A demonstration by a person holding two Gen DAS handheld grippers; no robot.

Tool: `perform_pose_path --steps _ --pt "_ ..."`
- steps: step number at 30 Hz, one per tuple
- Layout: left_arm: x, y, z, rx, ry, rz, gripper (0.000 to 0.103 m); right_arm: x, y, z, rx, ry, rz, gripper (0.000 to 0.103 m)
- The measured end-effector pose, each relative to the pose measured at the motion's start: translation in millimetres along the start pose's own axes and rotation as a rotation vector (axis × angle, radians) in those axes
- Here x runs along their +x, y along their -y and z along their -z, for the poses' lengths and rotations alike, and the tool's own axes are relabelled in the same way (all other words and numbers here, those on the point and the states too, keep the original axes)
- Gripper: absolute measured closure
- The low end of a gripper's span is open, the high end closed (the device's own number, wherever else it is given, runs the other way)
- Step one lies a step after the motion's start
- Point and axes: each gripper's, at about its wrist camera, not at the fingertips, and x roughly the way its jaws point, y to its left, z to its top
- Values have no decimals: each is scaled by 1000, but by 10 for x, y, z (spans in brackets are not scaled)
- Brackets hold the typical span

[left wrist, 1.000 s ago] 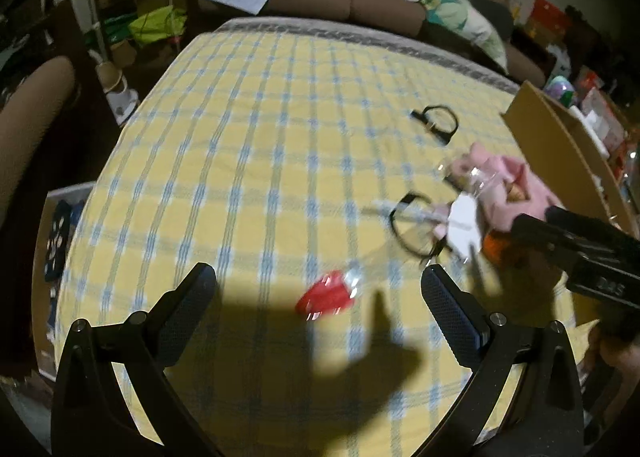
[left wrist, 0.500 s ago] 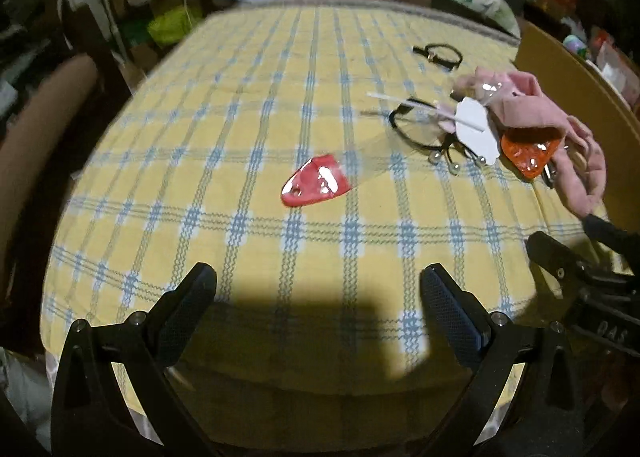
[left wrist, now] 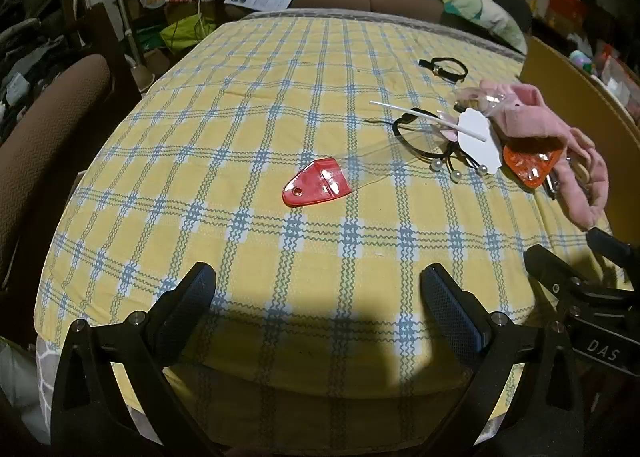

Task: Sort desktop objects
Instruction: 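Withdraw both grippers from the box back over the pile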

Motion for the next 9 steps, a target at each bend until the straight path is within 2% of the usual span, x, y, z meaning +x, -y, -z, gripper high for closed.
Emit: perform_pose_path --steps 9 --pt "-1 0 2 -1 0 1 0 1 3 0 0 0 -1 0"
